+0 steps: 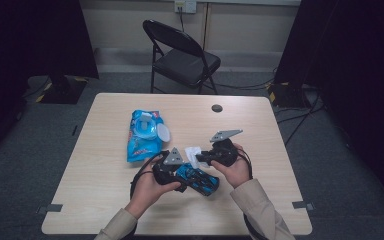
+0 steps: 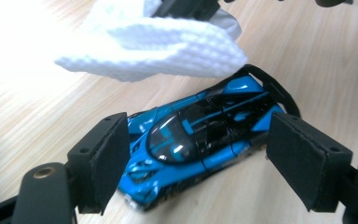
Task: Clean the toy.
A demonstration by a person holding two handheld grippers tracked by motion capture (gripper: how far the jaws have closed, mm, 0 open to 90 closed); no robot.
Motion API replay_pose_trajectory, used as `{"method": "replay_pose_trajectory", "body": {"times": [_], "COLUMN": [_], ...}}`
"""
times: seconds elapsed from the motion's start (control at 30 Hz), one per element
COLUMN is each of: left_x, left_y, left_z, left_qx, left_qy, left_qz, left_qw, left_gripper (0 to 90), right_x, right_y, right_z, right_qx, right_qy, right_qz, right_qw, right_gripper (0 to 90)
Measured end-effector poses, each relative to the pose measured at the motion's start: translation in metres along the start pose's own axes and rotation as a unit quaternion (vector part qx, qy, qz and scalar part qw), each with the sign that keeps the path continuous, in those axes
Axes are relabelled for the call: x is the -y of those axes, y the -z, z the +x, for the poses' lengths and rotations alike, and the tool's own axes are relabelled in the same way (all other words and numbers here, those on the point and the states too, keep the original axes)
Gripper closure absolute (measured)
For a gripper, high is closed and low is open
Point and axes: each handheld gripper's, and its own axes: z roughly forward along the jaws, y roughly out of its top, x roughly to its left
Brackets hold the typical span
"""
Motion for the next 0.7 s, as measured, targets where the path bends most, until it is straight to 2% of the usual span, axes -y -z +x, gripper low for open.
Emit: {"method": "replay_pose_trajectory", "body": {"times": [0.2,0.27,0.5,0.7], "left_x": [0.015,0.024,0.051,0.065], "left_y": [0.03,0.041,0.066,0.084], "left_z": [0.008,0.011,0.022,0.024], "left_qx": [-0.008,-0.017,-0.031,-0.036], "left_qy": [0.02,0.025,0.052,0.057], "left_qz": [-0.004,-0.004,-0.001,-0.002], "left_qw": [0.9998,0.9995,0.9982,0.9977], "left_gripper": [21.4,21.4,22.3,23.3], "right_x": [-0.01,-0.013,-0.02,-0.02], "right_y": [-0.006,-0.01,-0.037,-0.057], "right_z": [0.019,0.025,0.048,0.067], "right_qx": [-0.018,-0.026,-0.058,-0.081], "right_qy": [0.017,0.025,0.046,0.058], "right_qz": [-0.002,-0.003,0.006,0.01], "right_qw": [0.9997,0.9993,0.9972,0.995], "right_gripper": [79.3,79.1,78.4,78.0]}}
